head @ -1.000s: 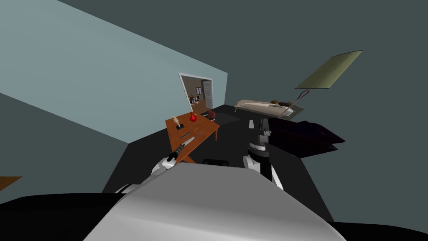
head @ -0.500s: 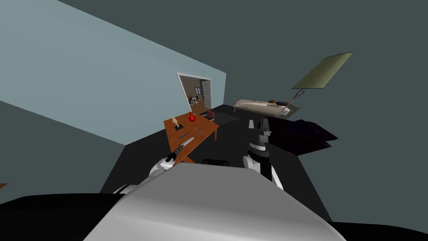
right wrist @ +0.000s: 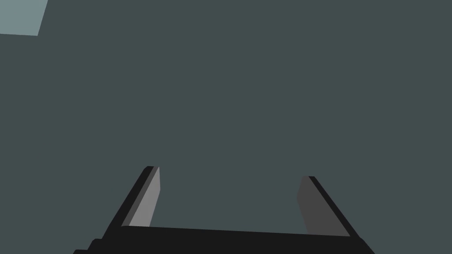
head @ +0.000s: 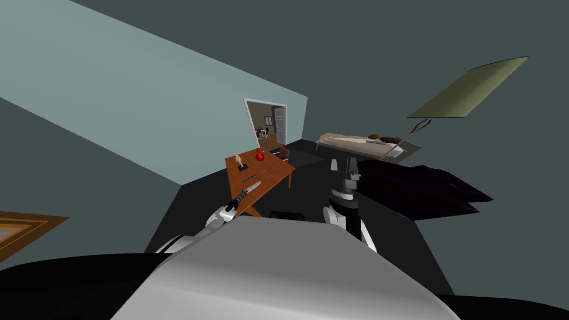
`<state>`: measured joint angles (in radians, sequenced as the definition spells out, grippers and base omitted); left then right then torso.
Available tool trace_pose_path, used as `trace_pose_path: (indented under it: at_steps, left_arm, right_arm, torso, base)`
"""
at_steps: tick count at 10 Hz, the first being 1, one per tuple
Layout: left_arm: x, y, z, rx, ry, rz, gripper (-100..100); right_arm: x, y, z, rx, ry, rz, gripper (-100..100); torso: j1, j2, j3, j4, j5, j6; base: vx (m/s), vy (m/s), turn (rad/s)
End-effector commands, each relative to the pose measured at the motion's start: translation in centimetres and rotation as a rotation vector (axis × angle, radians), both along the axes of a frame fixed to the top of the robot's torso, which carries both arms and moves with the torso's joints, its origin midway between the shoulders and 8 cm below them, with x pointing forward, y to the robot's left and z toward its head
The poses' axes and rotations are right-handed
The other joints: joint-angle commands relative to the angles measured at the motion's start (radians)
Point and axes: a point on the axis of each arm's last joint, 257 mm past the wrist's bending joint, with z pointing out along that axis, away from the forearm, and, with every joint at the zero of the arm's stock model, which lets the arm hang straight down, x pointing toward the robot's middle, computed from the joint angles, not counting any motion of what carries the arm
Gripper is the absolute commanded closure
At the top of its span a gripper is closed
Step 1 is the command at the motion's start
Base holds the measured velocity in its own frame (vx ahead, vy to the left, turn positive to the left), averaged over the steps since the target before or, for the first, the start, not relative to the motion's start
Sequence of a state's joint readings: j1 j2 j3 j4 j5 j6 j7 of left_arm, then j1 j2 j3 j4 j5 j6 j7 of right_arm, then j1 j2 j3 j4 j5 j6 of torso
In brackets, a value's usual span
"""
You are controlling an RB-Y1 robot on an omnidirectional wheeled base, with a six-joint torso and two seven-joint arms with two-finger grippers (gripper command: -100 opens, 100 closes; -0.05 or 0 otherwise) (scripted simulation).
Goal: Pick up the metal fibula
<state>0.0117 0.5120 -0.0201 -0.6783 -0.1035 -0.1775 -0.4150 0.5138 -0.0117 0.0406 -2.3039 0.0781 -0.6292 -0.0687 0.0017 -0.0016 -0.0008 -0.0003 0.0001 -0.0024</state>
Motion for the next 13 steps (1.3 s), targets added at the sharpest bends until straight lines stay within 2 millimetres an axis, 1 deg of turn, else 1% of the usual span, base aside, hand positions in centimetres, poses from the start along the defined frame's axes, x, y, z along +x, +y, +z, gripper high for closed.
trace_pose_path:
  at_steps: [1, 2, 3, 4, 6, 7, 8, 10, 11, 12, 13]
  left_arm:
    - [0.0, -0.3, -0.5, 0.000, 0.007, -0.008, -100]
    - [1.5, -1.5, -0.3, -0.001, -0.003, -0.042, -100]
    - [2.0, -2.3, -0.8, 0.000, 0.007, -0.064, -100]
    - [2.9, -3.4, -0.9, 0.000, 0.007, -0.094, -100]
    - [2.9, -3.4, -0.9, 0.000, 0.008, -0.094, -100]
    - [3.8, -4.4, -1.0, 0.000, 0.008, -0.123, -100]
    - [4.8, -5.5, -1.1, 0.001, 0.009, -0.154, -100]
    - [6.6, -7.8, -1.0, 0.002, 0.009, -0.217, -100]
    - [7.5, -8.2, -0.3, 0.003, -0.013, -0.228, -100]
    - [7.8, -8.3, -0.1, 0.003, -0.019, -0.232, -100]
    - [6.7, -7.8, -0.9, 0.002, 0.005, -0.219, -100]
  right_arm:
    - [0.0, 0.0, 0.0, 0.000, 0.000, 0.000, 0]
    - [0.0, 0.0, 0.0, 0.000, 0.000, 0.000, 0]
    - [0.0, 0.0, 0.0, 0.000, 0.000, 0.000, 0]
    - [0.0, 0.0, 0.0, 0.000, 0.000, 0.000, 0]
    - [0.0, 0.0, 0.0, 0.000, 0.000, 0.000, 0]
    - [0.0, 0.0, 0.0, 0.000, 0.000, 0.000, 0]
    - [0.0, 0.0, 0.0, 0.000, 0.000, 0.000, 0]
    - [0.0, 0.0, 0.0, 0.000, 0.000, 0.000, 0]
    - [0.0, 0.0, 0.0, 0.000, 0.000, 0.000, 0]
    - [0.0, 0.0, 0.0, 0.000, 0.000, 0.000, 0]
    - [0.0, 0.0, 0.0, 0.000, 0.000, 0.000, 0]
  torso:
    - [0.000, 0.000, 0.000, 0.000, 0.000, 0.000]
    - [0.000, 0.000, 0.000, 0.000, 0.000, 0.000]
    - [-0.001, -0.001, 0.000, 0.000, 0.000, 0.000]
    - [0.000, -0.002, -0.001, 0.000, 0.000, 0.000]
    - [0.000, -0.002, -0.001, 0.000, 0.000, 0.001]
    - [0.000, 0.000, 0.000, 0.000, 0.000, 0.001]
    - [0.000, 0.001, 0.000, 0.000, 0.000, 0.000]
    - [-0.001, -0.002, -0.001, 0.000, 0.000, 0.000]
    - [-0.001, -0.003, -0.002, -0.001, 0.000, 0.001]
    - [-0.001, -0.002, -0.001, 0.000, 0.000, 0.001]
    - [0.000, 0.000, 0.000, 0.000, 0.000, 0.001]
  base:
    - [0.031, 0.002, 0.123]
    - [0.042, -0.001, 0.162]
    - [0.061, 0.003, 0.261]
    - [0.077, 0.013, 0.280]
    - [0.037, 0.001, 0.063]
    - [0.020, -0.001, 0.159]
    - [0.052, -0.004, 0.358]
    - [0.077, -0.007, 0.256]
    - [0.056, -0.006, 0.098]
    - [0.017, 0.000, 0.005]
    - [-0.003, 0.002, -0.012]
